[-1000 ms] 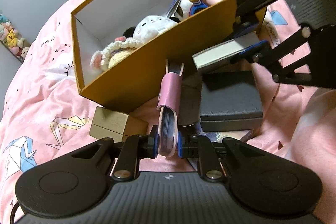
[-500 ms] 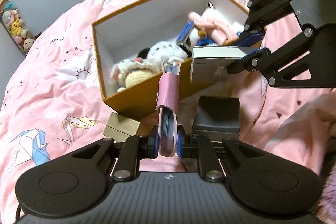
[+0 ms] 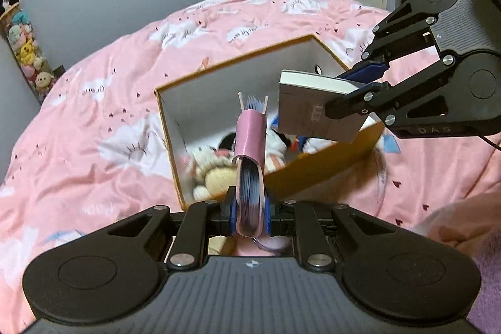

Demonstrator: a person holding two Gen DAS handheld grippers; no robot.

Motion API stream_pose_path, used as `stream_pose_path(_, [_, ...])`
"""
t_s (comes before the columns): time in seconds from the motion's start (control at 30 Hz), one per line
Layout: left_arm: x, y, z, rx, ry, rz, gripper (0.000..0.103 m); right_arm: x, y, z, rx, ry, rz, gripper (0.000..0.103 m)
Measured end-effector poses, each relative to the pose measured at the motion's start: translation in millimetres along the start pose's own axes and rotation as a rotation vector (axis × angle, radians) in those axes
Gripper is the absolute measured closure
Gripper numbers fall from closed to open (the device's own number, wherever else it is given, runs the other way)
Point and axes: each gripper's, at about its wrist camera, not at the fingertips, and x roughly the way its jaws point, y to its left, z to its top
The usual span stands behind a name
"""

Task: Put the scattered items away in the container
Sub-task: 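Lift the card holder and white book and carry both over the box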

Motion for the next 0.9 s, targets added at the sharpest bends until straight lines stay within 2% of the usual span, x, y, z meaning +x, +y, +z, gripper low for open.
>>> stream_pose_path(0.23, [21.5, 17.0, 29.9, 0.029, -0.008, 0.031, 0.084, 22.0, -31.6, 15.6, 0.106, -0.010, -0.012, 0.085])
stream_pose_path(0.53, [86.5, 30.1, 63.7, 0.113, 0.042, 0.065, 0.084, 80.2, -64.1, 28.0, 0.189, 0.048, 0.001, 0.085])
stream_pose_path(0.6, [100.6, 27.4, 66.8, 0.191, 0.042, 0.079, 0.084, 91.6, -70.7, 27.6, 0.191, 0.064, 0.003, 0.085])
stream_pose_path(0.9, [156.5, 1.2, 45.6, 0.719, 0.046, 0.157, 0.084, 122.6, -91.8, 19.2, 0.203, 0.120, 0.032, 0.085])
